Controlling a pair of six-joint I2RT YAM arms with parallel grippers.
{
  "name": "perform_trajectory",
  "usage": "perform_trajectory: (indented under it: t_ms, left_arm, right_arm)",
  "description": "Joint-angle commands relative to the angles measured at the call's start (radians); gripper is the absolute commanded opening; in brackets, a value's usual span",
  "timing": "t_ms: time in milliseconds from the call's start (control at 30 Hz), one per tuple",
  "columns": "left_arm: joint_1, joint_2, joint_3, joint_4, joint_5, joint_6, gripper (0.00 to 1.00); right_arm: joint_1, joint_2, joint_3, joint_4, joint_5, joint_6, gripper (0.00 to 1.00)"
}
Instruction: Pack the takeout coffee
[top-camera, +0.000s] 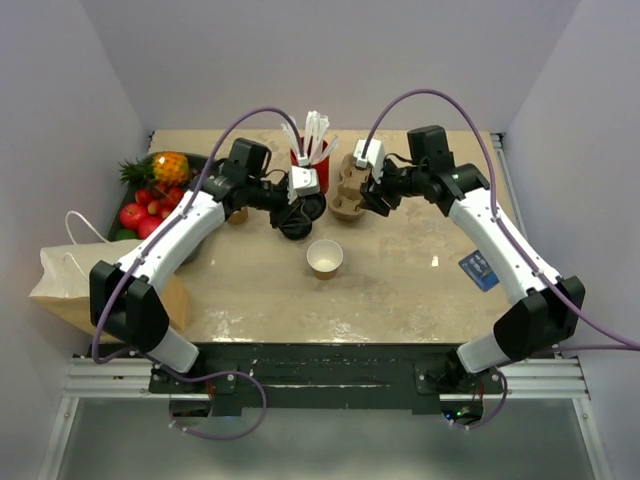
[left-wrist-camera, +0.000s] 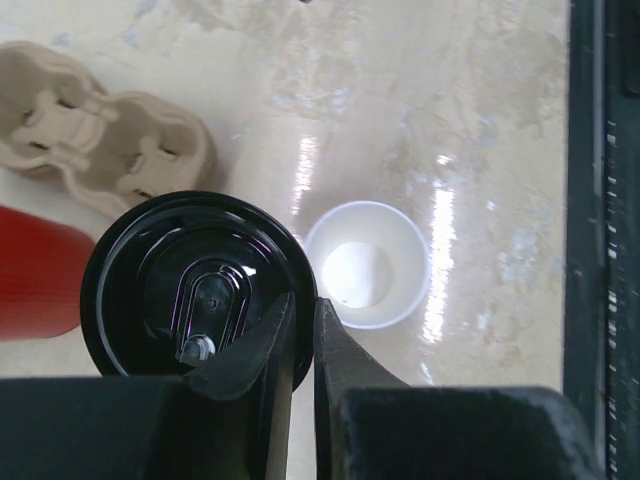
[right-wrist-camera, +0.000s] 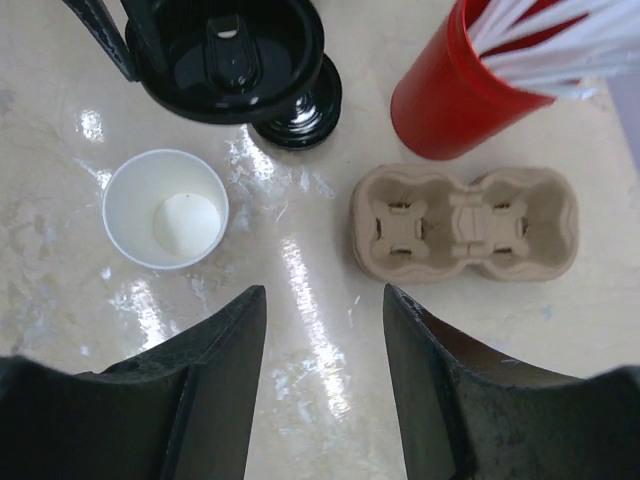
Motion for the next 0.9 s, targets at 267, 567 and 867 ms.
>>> perform_trajectory:
  t_ms: [267,567,867]
  left_arm:
    - [0.009,0.107,0.179,-0.363,0.185,0.271,0.00]
    - [0.011,0.119,0.200,-0.372,0.197,0.255,0.00]
    - [0.011,0.167,0.274,-0.473,0.239,0.287,0.00]
  right_arm:
    - [0.231,-0.042,-0.006,-0.040,-0.021,-0.517,0.54]
    - [0.293,-0.040,-0.059,-0.068,-0.001,-0.714,0.55]
    - [0.356,-0.075,-0.196,0.150,0.097,-0.709,0.55]
